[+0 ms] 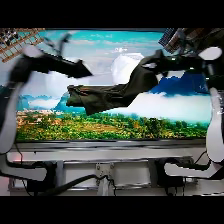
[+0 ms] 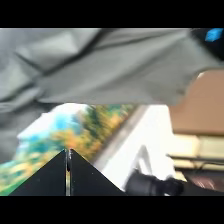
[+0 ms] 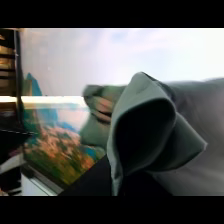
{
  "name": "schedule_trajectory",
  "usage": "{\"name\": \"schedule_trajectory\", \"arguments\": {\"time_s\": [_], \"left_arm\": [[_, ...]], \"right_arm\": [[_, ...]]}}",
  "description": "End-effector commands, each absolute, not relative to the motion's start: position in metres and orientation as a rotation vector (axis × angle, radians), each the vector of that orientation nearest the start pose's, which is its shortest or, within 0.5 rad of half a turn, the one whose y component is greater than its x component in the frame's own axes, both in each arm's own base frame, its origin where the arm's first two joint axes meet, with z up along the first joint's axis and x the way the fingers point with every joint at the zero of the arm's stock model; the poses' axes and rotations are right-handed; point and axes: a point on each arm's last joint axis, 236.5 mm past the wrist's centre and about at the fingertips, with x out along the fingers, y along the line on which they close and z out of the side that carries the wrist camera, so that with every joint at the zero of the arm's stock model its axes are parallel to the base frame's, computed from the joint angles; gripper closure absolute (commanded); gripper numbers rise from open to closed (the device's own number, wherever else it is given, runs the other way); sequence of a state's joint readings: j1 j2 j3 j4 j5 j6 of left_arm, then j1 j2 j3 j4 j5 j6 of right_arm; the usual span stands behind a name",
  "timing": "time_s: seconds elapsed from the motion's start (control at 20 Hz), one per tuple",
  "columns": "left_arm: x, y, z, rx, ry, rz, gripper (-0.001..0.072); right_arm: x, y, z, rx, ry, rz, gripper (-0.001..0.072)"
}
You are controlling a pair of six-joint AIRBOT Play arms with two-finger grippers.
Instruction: Fold the clothes and pants, and hang the long-sleeved shirts on hangers.
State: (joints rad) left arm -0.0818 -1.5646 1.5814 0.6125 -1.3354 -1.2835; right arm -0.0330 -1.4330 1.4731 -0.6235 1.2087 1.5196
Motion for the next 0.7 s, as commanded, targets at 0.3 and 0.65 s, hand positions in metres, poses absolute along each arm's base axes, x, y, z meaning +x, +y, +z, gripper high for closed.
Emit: {"name": "schedule_trajectory", "arguments": {"time_s": [0.3,0.65], "left_arm": [[0.357,-0.038,0.125,-0.241,1.174,-0.365,0.07],[0.296,-0.031,0.065,-0.244,1.212,-0.249,0.0699]], "right_arm": [[0.441,0.413,0.057,0.789,1.176,0.73,0.0689],[0.42,0.536,-0.031,0.836,1.331,0.799,0.0687]]}}
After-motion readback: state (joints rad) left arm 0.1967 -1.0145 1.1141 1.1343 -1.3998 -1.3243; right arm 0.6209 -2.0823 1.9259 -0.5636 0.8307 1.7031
